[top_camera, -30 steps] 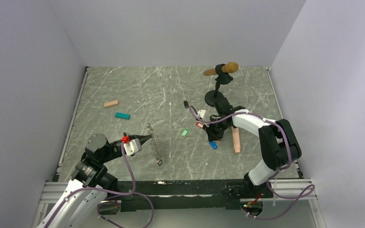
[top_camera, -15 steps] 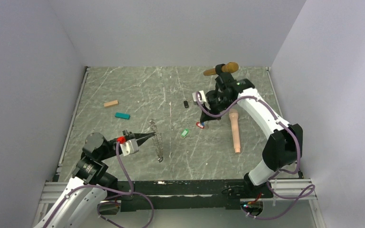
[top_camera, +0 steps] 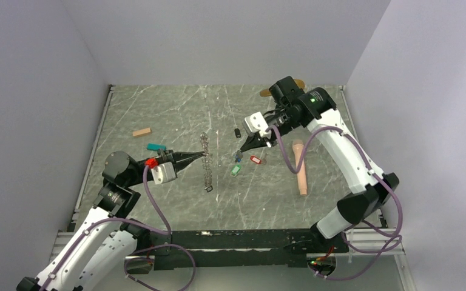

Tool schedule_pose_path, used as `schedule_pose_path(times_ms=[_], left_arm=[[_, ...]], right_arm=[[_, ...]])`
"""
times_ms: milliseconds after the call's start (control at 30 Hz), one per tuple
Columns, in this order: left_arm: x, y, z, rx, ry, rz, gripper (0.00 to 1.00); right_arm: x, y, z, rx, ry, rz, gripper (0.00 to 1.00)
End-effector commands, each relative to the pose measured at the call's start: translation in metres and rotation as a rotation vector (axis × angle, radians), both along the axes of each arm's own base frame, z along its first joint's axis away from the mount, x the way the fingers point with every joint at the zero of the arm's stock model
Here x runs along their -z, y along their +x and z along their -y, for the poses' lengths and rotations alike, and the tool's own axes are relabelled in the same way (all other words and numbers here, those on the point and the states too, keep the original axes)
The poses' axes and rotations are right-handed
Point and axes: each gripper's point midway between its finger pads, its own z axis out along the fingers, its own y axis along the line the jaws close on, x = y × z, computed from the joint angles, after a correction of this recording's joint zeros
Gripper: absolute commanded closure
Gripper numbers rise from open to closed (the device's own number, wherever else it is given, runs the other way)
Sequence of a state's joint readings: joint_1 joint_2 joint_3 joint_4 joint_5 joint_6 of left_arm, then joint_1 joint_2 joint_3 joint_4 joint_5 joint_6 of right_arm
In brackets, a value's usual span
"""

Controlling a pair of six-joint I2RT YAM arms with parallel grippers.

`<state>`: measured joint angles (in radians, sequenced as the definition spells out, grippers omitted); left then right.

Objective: Put the keys on the keyring

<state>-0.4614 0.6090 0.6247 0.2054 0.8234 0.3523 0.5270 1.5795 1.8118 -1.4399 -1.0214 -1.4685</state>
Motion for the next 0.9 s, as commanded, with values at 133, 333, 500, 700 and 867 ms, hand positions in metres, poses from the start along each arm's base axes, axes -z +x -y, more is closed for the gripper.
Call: schedule_pose_path(times_ms=[133,333,500,700,867], left_arm=[[-0.005,-0.002,0.006,0.058,0.021,0.168,1.00],[0.003,-0.001,0.010,0.084,-0.003,0.156,1.00],[0.010,-0.001,0.005,0.042,0.004,0.163,1.00],[0.016,0.009,-0.002,-0.033,0.021,0.170,1.00],[0.021,0.015,-0.002,-0.058,0.019,0.158,1.00]], right_arm=[[-0.039,-0.028,-0.023,-0.014,0.159,0.097,1.00],[-0.040,-0.024,-0.042,0.024,0.147,0.086,1.00],[-0.029,-0.025,-0.051,0.090,0.109,0.081,1.00],[-0.018,-0.019,-0.058,0.167,0.038,0.131,1.00],[-0.027,0.005,-0.063,0.271,0.061,0.194,1.00]])
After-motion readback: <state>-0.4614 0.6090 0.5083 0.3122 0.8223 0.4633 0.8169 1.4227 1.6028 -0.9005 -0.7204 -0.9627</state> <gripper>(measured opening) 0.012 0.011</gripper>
